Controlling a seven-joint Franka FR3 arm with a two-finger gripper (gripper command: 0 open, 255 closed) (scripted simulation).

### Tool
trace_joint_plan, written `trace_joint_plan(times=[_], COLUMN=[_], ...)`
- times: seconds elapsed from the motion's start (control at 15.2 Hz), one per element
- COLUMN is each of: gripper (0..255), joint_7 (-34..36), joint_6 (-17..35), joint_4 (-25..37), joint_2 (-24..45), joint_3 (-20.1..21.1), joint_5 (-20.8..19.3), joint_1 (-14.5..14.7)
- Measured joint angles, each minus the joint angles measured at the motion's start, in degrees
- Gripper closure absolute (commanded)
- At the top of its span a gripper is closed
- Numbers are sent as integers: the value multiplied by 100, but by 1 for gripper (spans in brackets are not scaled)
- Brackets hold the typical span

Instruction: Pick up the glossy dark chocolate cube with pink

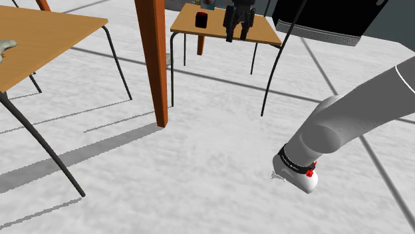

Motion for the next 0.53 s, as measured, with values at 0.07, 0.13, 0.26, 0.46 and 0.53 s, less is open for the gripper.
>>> trace_joint_plan(times=[0.07,0.13,0.26,0.46,0.53], gripper=[0,0,0,0,0], joint_7=[39,72,6,-27,-22], joint_6=[271,578,950,1045,1004], joint_4=[247,516,877,1536,1861], joint_2=[200,403,776,1283,1497], joint_3=[35,65,45,44,49], joint_5=[15,23,9,3,5], joint_1=[12,25,14,21,27])
